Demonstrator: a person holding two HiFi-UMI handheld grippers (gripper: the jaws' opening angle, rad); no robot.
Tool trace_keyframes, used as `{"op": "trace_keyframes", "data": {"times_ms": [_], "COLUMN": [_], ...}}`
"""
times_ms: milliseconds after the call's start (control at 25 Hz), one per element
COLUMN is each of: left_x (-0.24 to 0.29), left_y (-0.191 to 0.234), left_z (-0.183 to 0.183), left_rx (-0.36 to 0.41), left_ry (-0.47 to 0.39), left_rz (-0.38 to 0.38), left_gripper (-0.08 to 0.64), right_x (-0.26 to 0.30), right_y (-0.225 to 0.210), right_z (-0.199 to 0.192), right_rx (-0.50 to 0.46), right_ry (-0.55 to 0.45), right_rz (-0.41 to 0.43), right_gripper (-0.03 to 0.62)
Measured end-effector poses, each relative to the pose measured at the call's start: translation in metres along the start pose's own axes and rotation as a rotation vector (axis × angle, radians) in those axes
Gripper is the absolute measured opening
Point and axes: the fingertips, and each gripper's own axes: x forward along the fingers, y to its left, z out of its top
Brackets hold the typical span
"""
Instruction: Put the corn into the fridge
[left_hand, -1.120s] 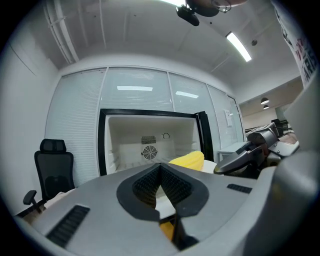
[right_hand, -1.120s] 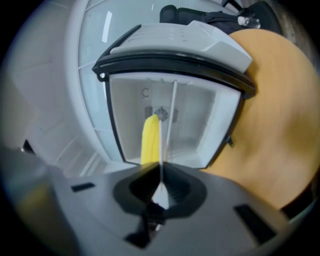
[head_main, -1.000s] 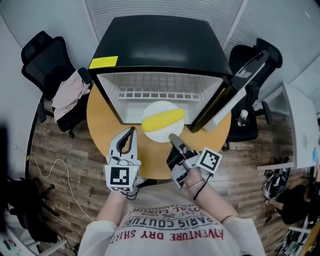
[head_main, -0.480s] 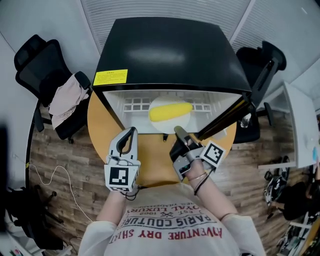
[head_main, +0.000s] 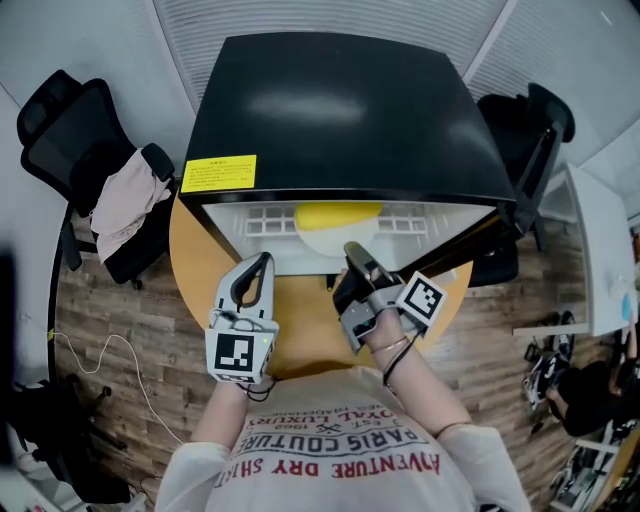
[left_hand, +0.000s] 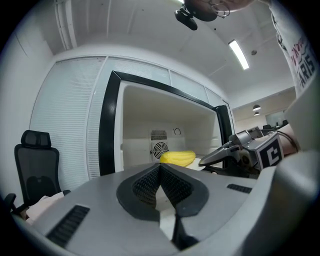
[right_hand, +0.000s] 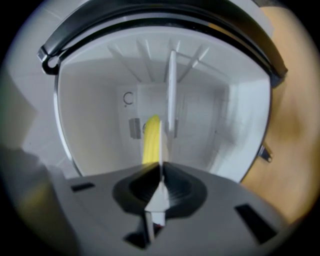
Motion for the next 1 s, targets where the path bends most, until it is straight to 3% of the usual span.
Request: {"op": "trace_keyframes", "data": {"times_ms": [400,800,1000], "left_x": [0.012,0.023,0.023], "left_y": [0.000,-0.003,-0.005], "left_z": [-0.007,-0.010,-0.014], "left_rx": [-0.029,-0.027,-0.030], "left_ry": [0.022,0.035,0.045], "left_rz": [-0.012,-0.022,-0.023], "left_gripper": [0.021,0.021,0.021], "right_x": [0.021,0.021,0.021], "right_y": [0.002,0.003,0.012], "right_z": [0.008,0.007,0.005], "right_rx": [0.014,-0.017,-0.113], "right_ry": [-0.046,-0.108,-0.083], "right_rz": [-0.014,0.024,0.043], "right_gripper": [0.043,0.052,0.077]}}
